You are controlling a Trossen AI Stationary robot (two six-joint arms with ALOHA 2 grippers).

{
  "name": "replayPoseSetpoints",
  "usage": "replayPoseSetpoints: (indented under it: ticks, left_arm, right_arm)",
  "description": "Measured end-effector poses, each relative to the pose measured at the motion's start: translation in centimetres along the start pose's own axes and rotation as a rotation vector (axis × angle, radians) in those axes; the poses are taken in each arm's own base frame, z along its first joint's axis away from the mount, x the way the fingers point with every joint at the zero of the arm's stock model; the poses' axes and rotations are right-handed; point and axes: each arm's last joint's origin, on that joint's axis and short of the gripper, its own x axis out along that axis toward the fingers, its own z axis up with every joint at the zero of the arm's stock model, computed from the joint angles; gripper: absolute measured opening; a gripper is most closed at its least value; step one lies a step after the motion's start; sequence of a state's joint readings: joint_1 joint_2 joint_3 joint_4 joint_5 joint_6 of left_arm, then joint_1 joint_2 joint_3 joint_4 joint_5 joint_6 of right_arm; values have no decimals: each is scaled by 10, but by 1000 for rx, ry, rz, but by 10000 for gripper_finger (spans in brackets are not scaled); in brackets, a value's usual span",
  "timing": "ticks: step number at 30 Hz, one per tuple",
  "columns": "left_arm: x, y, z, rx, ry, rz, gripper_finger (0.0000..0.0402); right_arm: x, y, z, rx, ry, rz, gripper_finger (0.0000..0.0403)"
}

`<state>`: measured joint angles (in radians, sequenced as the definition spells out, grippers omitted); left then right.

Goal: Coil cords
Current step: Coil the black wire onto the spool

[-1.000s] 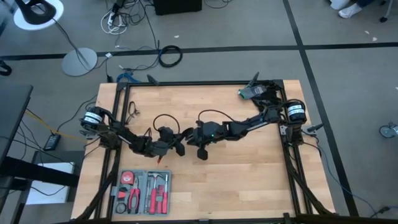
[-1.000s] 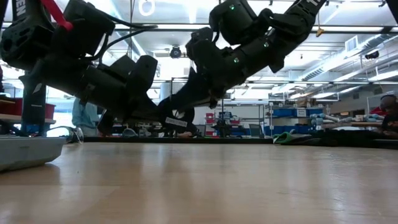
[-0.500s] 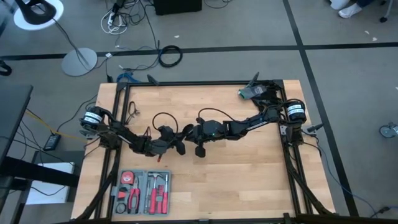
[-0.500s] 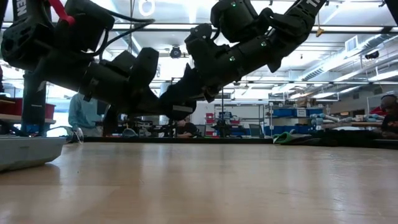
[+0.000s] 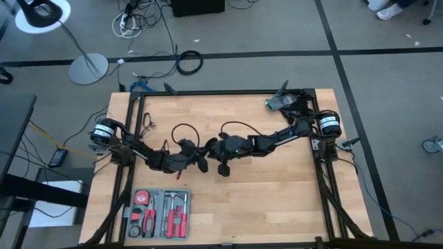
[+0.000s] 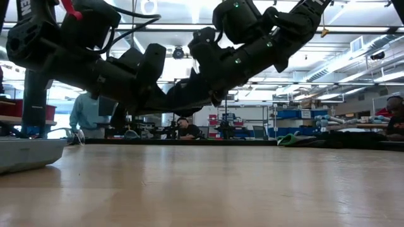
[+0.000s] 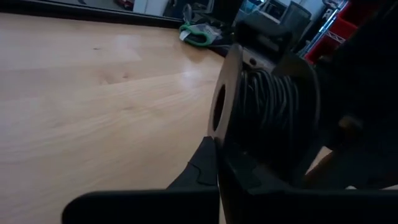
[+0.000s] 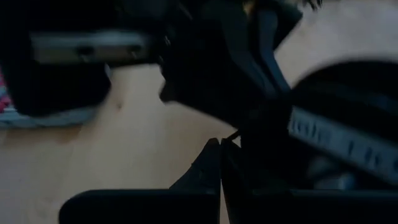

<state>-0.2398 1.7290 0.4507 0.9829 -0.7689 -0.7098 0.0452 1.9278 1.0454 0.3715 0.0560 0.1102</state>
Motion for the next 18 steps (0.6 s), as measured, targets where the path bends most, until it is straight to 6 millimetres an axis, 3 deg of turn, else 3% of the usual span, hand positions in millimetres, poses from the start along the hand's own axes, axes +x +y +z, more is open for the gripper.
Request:
replayPoseSetpoints:
  ticks: [10, 18]
  left_arm:
    - [0, 0, 0, -31, -16, 13, 0]
    - [-5, 4, -1, -65, -10, 1, 0]
  right_arm:
    - [0, -8, -9, 23, 95, -80, 15]
    - [-4, -23, -30, 73, 289, -218, 32]
